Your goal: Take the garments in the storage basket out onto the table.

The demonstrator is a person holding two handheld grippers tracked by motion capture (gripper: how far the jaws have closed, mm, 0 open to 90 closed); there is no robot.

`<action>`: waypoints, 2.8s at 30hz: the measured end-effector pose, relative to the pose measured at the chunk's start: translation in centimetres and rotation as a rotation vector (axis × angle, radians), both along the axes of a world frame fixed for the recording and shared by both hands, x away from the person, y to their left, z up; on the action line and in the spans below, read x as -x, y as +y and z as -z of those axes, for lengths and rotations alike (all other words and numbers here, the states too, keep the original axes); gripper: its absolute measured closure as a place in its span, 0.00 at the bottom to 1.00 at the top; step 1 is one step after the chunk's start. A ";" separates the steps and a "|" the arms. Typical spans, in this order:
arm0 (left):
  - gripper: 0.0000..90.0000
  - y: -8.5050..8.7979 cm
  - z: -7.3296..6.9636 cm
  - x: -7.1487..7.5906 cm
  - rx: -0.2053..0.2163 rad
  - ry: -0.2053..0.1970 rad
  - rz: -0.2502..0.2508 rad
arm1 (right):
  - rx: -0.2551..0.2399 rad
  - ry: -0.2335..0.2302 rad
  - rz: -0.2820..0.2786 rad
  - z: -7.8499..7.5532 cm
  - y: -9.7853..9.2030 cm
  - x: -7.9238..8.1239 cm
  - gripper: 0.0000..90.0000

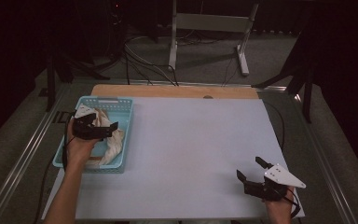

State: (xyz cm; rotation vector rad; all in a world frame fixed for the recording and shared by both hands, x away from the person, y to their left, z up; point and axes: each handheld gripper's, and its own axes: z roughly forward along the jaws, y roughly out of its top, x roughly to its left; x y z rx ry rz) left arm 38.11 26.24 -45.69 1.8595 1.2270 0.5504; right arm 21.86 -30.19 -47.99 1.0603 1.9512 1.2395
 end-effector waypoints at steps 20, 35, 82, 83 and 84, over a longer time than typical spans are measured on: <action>0.00 -0.6 3.0 -2.7 -0.133 0.318 0.050 | -0.003 -0.001 -0.001 -0.1 -0.1 0.0 0.16; 0.44 -1.3 3.9 -3.3 -0.153 0.496 0.111 | -0.002 0.001 -0.005 0.0 -0.1 0.0 0.17; 0.87 1.0 -4.8 -0.1 0.120 0.184 0.186 | -0.027 0.020 -0.011 0.0 -0.2 -0.1 0.17; 0.87 0.9 -5.0 -0.1 0.123 0.180 0.188 | -0.028 0.019 -0.011 0.0 -0.3 -0.1 0.17; 0.87 0.9 -5.2 0.0 0.126 0.173 0.190 | -0.029 0.019 -0.011 0.0 -0.3 -0.1 0.17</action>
